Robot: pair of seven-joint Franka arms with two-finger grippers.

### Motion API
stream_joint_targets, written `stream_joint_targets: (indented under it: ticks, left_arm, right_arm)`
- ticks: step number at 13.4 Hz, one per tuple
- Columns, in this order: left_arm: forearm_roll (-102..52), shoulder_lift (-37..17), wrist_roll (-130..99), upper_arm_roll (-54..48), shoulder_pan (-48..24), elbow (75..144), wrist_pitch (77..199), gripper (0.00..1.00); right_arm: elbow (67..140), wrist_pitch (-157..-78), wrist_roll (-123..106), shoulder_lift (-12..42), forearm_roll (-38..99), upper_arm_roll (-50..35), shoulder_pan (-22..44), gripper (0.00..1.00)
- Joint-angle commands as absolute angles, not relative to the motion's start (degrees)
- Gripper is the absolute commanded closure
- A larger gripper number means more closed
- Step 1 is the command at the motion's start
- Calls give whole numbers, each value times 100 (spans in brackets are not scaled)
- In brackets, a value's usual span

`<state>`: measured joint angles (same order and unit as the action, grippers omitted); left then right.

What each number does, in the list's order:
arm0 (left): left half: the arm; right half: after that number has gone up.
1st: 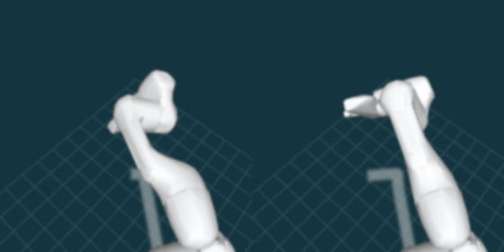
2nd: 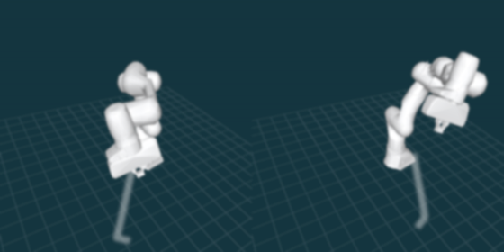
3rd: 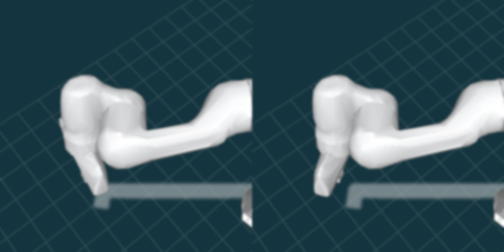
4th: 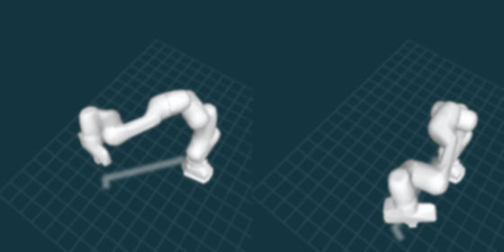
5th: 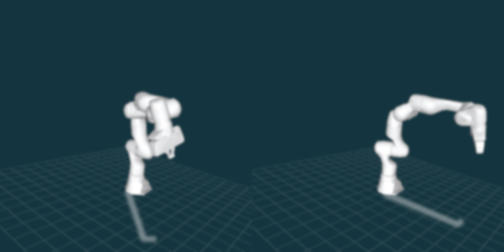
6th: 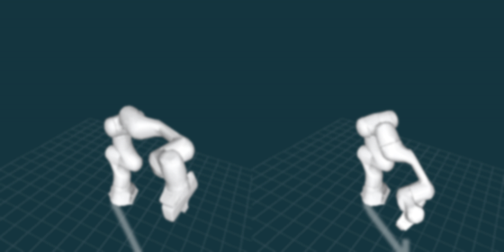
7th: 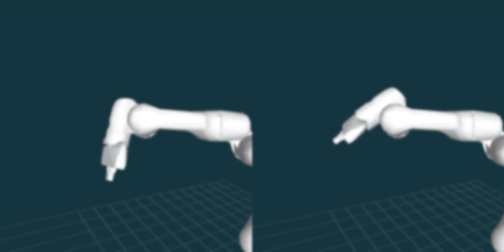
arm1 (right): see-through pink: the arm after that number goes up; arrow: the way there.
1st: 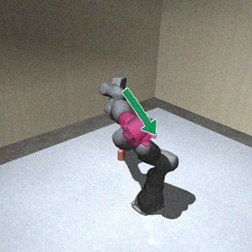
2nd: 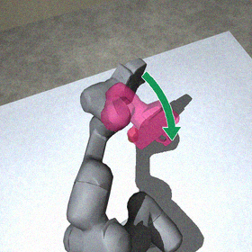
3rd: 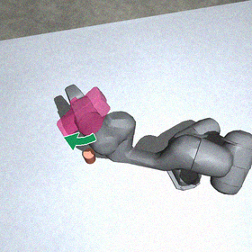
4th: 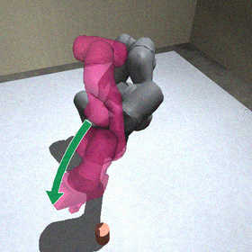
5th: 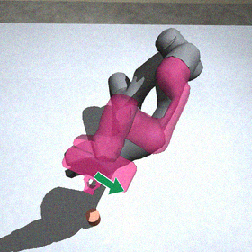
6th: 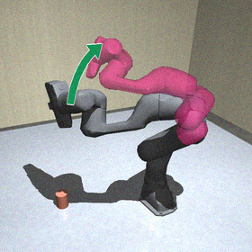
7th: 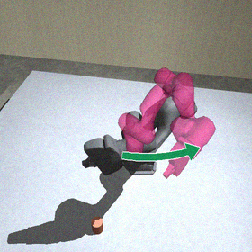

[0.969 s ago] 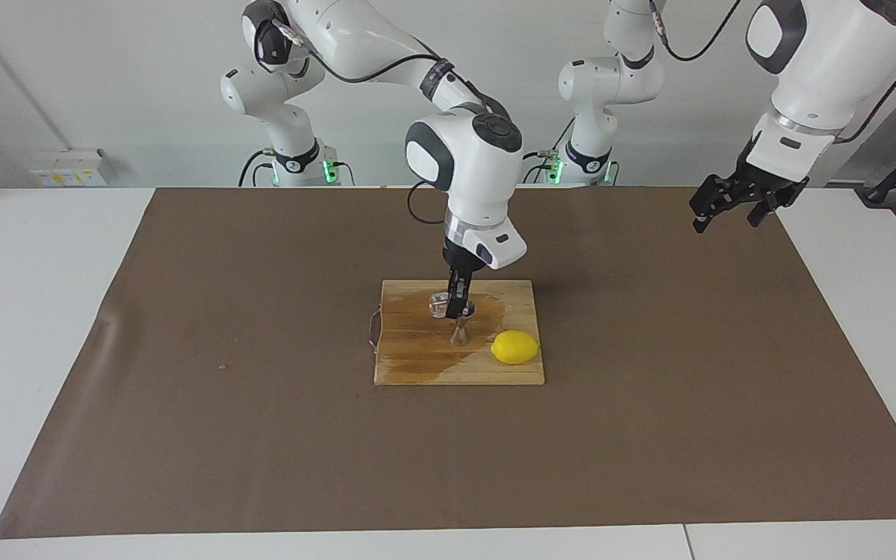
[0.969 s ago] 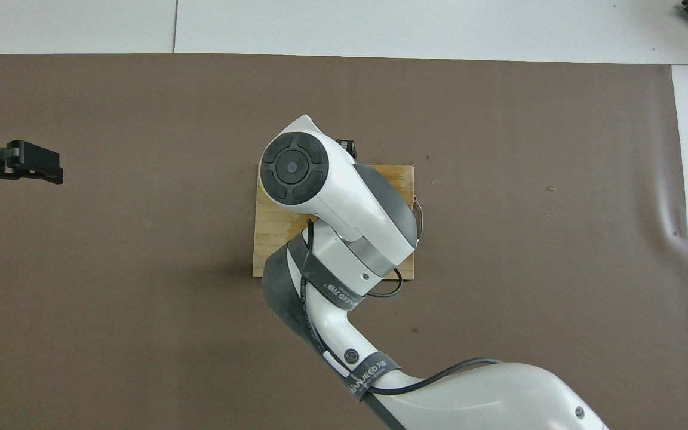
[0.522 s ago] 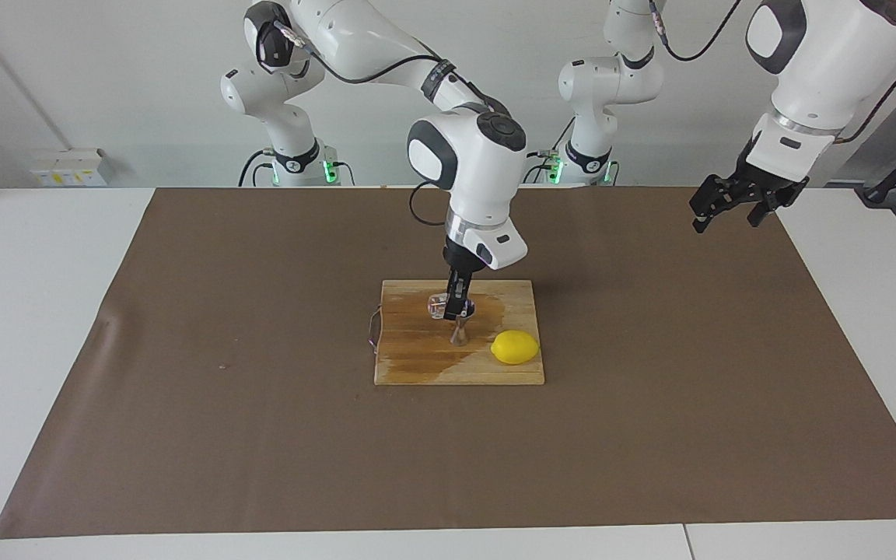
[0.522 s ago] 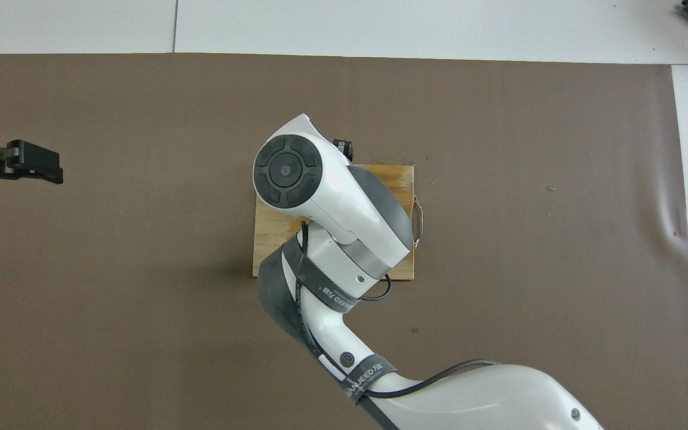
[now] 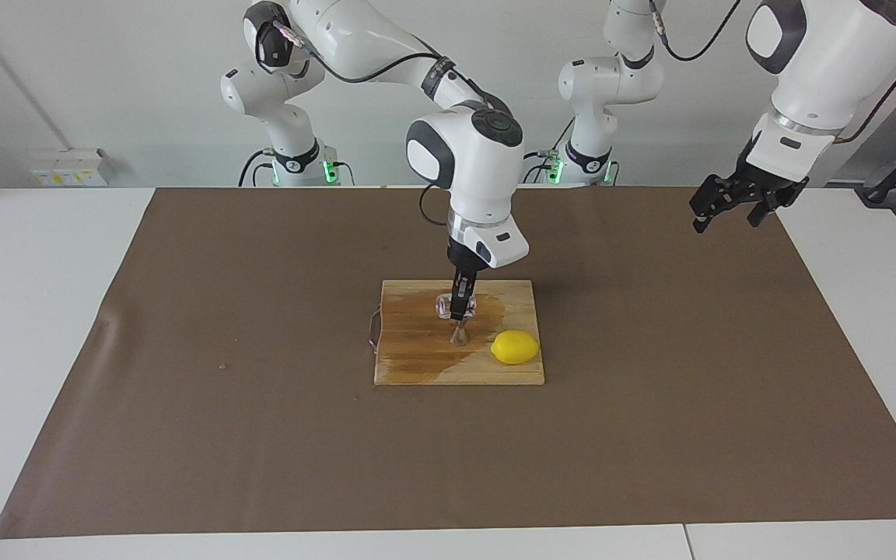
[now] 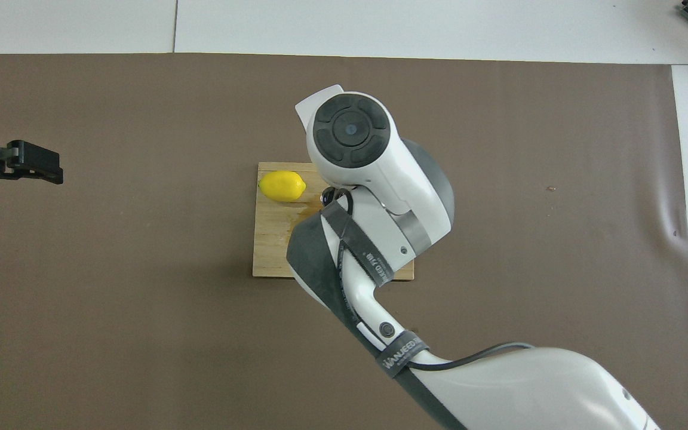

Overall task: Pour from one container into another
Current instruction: 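Carry the clear glass with the right gripper away from the board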

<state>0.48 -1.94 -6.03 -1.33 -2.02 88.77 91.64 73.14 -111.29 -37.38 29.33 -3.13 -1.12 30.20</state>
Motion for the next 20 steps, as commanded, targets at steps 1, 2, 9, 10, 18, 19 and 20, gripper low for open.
stream_joint_targets:
  ticks: [1, 2, 9, 10, 18, 19, 20]
  left_arm:
    - [9, -79, -633, -105, -237, 8974, 9211, 0]
    - [9, -79, -633, -105, -237, 8974, 9211, 0]
    - [9, -79, -633, -105, -237, 8982, 9211, 0]
    - [9, -79, -633, -105, -237, 8982, 9211, 0]
    - [9, -79, -633, -105, -237, 8982, 9211, 0]
    - [9, -79, -633, -105, -237, 8982, 9211, 0]
    - [9, -79, -633, -97, -237, 8982, 9211, 0]
  right_arm:
    - [7663, -11364, -4330, 2471, 410, -832, 1816, 100]
    - [7673, -11364, -4611, 2444, 657, -1061, 1358, 100]
    - [8242, -11338, -6932, 2426, 2020, -2431, -2033, 100]
    - [8462, -11347, -7161, 2434, 2030, -2896, -2709, 100]
    - [9439, -11329, -9418, 3610, 2601, -4631, -5799, 100]
    - [9466, -11329, -9805, 3839, 2602, -4693, -5914, 100]
    - [9518, -11320, -10078, 3989, 2593, -4702, -5993, 100]
